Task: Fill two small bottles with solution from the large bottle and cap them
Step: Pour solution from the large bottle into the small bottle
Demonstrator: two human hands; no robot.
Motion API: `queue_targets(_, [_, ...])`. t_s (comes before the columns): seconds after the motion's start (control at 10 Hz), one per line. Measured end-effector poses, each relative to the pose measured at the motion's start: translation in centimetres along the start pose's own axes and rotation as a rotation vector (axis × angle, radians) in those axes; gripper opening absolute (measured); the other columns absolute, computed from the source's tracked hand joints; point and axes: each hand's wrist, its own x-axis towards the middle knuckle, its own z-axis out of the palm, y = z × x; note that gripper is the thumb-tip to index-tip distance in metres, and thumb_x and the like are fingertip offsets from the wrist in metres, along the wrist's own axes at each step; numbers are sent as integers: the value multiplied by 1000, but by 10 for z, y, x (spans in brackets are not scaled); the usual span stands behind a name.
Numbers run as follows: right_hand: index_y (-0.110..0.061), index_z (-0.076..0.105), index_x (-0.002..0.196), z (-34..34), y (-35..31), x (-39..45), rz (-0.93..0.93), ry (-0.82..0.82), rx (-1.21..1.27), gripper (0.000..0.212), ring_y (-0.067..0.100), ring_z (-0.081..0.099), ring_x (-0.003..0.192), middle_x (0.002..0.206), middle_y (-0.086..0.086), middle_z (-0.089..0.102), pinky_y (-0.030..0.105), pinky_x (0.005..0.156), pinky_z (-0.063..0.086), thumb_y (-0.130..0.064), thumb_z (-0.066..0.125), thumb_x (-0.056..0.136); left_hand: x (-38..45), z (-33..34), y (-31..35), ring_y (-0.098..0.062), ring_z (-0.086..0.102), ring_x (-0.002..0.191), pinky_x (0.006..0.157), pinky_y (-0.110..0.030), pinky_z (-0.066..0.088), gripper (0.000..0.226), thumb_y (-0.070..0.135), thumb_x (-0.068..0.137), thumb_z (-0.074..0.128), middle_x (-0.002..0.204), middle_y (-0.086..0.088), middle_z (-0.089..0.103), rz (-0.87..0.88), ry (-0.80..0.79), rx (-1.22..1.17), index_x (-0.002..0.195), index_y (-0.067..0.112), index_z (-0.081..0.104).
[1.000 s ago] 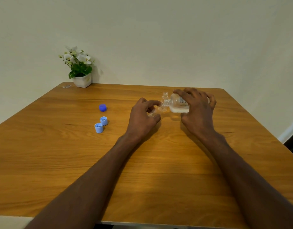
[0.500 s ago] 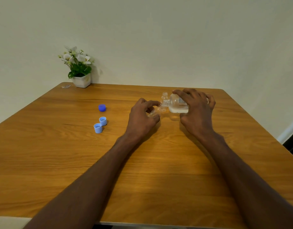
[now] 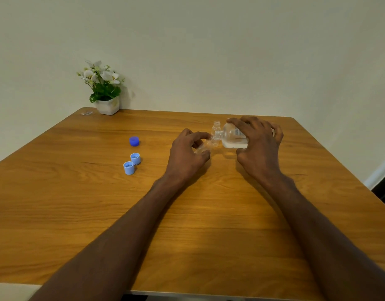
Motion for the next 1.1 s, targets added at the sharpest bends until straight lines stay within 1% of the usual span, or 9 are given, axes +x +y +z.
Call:
queue_targets(0.1, [-39, 53, 145, 0, 0, 0, -2, 4, 0, 91, 22, 43, 138, 145, -4, 54, 45, 113, 19, -6, 82, 65, 0, 0, 1, -7, 61, 95, 79, -27, 57, 46, 19, 82, 80, 106, 3, 59, 0, 0, -10, 127, 24, 72])
queue_targets(0.3, [-39, 53, 145, -2, 0, 0, -3, 1, 0, 90, 23, 43, 138, 145, -4, 54, 44, 113, 18, -7, 82, 66, 0, 1, 1, -6, 61, 96, 79, -22, 55, 46, 18, 82, 80, 107, 4, 58, -8, -3, -16, 127, 25, 71])
queue_targets(0.5, [-39, 53, 145, -2, -1, -1, -2, -3, 1, 91, 23, 43, 138, 145, -4, 54, 44, 113, 18, -6, 82, 66, 0, 1, 1, -6, 61, 95, 79, -23, 55, 47, 19, 81, 81, 106, 4, 58, -5, -1, -9, 127, 25, 71])
queue_targets(0.7, [-39, 53, 145, -3, -2, 0, 5, 0, 12, 92, 23, 42, 138, 145, -4, 54, 45, 114, 18, -5, 82, 65, 0, 3, 0, -4, 61, 94, 77, -19, 53, 47, 18, 81, 81, 105, 6, 58, -3, 3, -17, 126, 25, 72])
queue_targets(0.8, [-39, 54, 145, -3, -2, -1, 2, 4, 10, 91, 22, 43, 138, 145, -4, 54, 46, 114, 19, -5, 82, 65, 0, 2, 0, -4, 61, 93, 76, -20, 53, 46, 18, 81, 81, 104, 6, 58, 2, 7, -18, 126, 25, 72])
queue_targets(1.1, [-38, 54, 146, -3, -2, 0, 8, -4, 20, 92, 23, 42, 139, 146, -4, 53, 43, 113, 17, -6, 84, 65, 1, 2, 0, -4, 61, 92, 77, -21, 54, 47, 18, 80, 82, 105, 5, 58, -1, 6, -10, 126, 26, 72])
